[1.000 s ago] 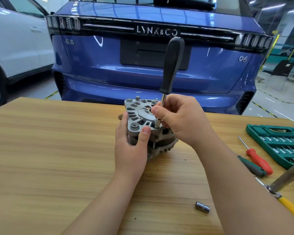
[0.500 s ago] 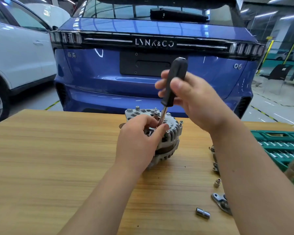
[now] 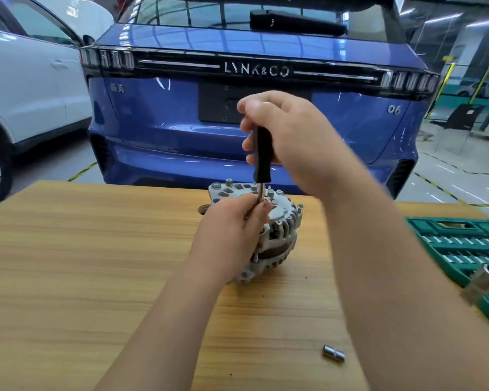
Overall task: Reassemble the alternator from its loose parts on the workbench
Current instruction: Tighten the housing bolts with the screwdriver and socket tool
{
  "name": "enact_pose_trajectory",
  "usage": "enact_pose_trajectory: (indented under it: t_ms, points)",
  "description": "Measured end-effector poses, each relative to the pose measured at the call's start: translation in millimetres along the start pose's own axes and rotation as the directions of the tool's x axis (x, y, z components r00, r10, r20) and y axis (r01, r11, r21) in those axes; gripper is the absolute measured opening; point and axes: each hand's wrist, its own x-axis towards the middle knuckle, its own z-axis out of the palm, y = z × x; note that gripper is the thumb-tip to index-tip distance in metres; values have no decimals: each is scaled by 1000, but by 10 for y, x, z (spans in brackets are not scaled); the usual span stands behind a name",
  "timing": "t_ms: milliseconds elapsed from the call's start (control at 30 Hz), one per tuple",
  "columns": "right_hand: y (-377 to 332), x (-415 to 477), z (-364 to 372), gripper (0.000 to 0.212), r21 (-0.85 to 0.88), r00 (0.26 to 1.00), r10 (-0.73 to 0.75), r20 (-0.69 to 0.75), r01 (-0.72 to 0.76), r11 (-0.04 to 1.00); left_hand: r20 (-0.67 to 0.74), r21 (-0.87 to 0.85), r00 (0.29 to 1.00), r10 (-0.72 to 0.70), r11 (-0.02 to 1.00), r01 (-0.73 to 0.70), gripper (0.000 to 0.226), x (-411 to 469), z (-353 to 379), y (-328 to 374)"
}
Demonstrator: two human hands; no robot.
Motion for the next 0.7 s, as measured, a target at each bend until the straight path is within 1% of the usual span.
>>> enact_pose_trajectory:
  t_ms: [33, 67, 100, 133, 167, 200, 267, 300, 333, 367, 400, 433, 467, 500, 533, 600, 633, 667, 700]
  points:
    - [-31, 2, -188, 15, -49, 987, 14, 162, -7, 999, 46, -8, 999, -3, 1000, 4, 27, 10, -31, -24]
    - [-72, 10, -341, 19, -73, 961, 14, 277, 7, 997, 93, -13, 996, -4, 1000, 5, 25, 21, -51, -37]
    - [-122, 19, -430, 21, -76, 939, 6, 343, 22, 997, 127, -19, 992, -6, 1000, 9, 23, 31, -59, -42]
    - [-156, 23, -472, 18, -111, 940, 1, 341, 39, 993, 146, -38, 989, -13, 999, 19, 19, 33, -69, -27]
    - [-172, 22, -473, 14, -180, 958, -8, 288, 63, 982, 132, -78, 991, -24, 996, 34, 14, 25, -81, 1]
    - [-175, 22, -434, 14, -264, 978, -11, 209, 67, 962, 82, -141, 996, -40, 989, 51, 15, 13, -99, 42]
    - [-158, 27, -300, 30, -424, 1000, -22, 22, 29, 905, -62, -299, 993, -99, 951, 76, 34, 21, -138, 133]
    - [-143, 29, -235, 36, -500, 998, -51, -47, 21, 866, -117, -331, 985, -128, 940, 83, 41, 46, -151, 187]
    - [-130, 36, -192, 37, -578, 995, -83, -60, 33, 816, -159, -325, 976, -146, 942, 87, 42, 78, -158, 247]
    - [-143, 46, -189, 35, -659, 995, -103, -9, 71, 749, -191, -289, 970, -150, 953, 90, 37, 118, -155, 297]
    - [-203, 58, -226, 30, -738, 992, -94, 84, 125, 663, -210, -245, 967, -146, 965, 93, 31, 162, -156, 344]
    - [-288, 79, -282, 25, -800, 980, -54, 193, 189, 569, -212, -200, 969, -129, 976, 86, 24, 196, -164, 367]
    - [-389, 113, -346, 18, -837, 956, 19, 291, 245, 489, -191, -173, 976, -101, 983, 68, 17, 214, -185, 368]
    - [-495, 153, -407, 14, -851, 925, 115, 362, 278, 445, -150, -167, 987, -66, 985, 41, 10, 218, -219, 351]
    - [-579, 196, -461, 12, -854, 893, 197, 405, 293, 430, -92, -195, 995, -43, 981, 24, 7, 209, -266, 344]
    - [-670, 289, -516, 12, -859, 857, 265, 441, 317, 403, -15, -255, 999, -34, 967, 29, 11, 178, -308, 337]
    - [-690, 325, -515, 18, -872, 854, 283, 437, 324, 368, -4, -270, 998, -59, 961, 56, 11, 174, -272, 378]
    - [-692, 361, -496, 26, -888, 854, 298, 426, 333, 316, 5, -293, 994, -108, 950, 105, 11, 185, -202, 457]
    - [-679, 384, -465, 34, -904, 858, 305, 414, 348, 247, 18, -329, 986, -167, 930, 163, 16, 210, -124, 562]
